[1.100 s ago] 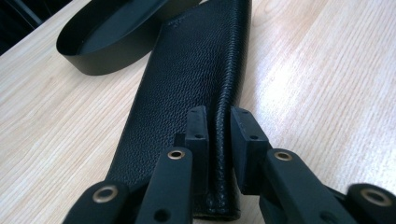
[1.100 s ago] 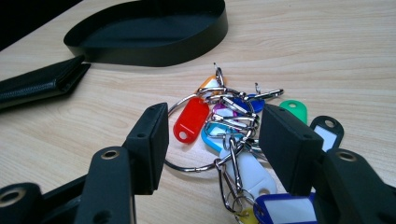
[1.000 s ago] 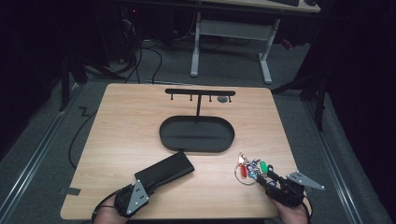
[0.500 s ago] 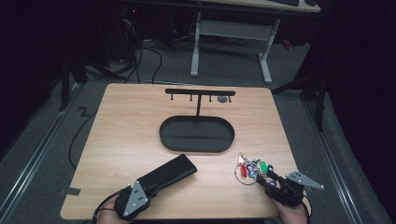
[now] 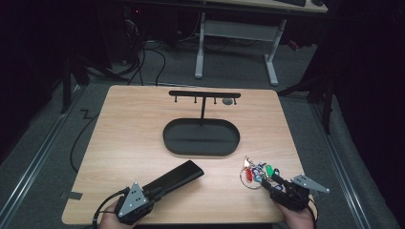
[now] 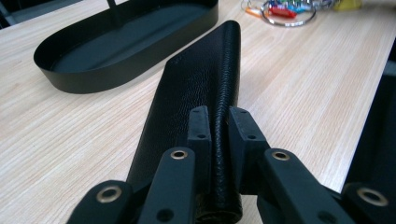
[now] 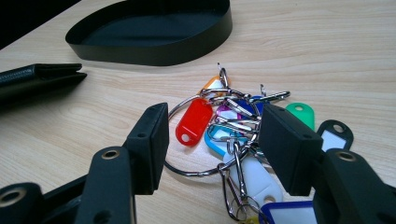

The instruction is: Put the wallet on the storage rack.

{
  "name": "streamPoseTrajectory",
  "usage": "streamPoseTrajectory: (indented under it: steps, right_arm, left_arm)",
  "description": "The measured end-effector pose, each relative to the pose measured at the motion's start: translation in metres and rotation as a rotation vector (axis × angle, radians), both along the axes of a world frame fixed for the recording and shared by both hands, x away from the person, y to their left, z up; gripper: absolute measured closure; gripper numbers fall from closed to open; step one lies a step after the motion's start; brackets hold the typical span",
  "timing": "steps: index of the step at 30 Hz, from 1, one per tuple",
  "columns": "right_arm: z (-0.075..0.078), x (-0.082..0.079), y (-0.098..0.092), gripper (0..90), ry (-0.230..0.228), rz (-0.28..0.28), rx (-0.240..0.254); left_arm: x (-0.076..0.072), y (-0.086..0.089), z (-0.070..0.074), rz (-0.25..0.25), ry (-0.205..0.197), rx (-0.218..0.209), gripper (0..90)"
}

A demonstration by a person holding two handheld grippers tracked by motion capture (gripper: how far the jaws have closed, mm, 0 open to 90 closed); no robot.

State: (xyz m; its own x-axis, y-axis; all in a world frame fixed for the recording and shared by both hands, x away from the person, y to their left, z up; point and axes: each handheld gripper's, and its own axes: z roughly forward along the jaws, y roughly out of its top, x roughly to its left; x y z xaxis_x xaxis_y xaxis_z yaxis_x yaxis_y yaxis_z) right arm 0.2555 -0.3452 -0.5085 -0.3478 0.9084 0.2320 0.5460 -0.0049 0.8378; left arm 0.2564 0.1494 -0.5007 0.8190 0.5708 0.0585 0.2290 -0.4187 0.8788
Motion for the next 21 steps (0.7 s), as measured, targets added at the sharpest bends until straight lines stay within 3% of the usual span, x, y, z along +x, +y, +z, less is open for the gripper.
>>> streamPoseTrajectory:
  steps: [4,11,17,21]
  right_arm:
    - [-0.001,0.001,0.001,43.6,0.006,0.006,0.0]
    - [0.0,0.0,0.003,43.6,0.003,0.013,0.0]
    - [-0.002,0.002,0.003,43.6,0.01,0.015,0.012]
    - [0.0,0.001,0.002,43.6,0.001,0.017,0.011]
  left_arm:
    - [0.0,0.002,0.001,-0.003,0.013,-0.024,80.5]
    - [-0.003,0.003,0.007,-0.012,0.044,-0.101,80.8]
    - [0.003,0.007,0.008,0.0,0.087,-0.175,80.9]
    - [0.006,0.01,0.01,0.001,0.096,-0.2,81.0]
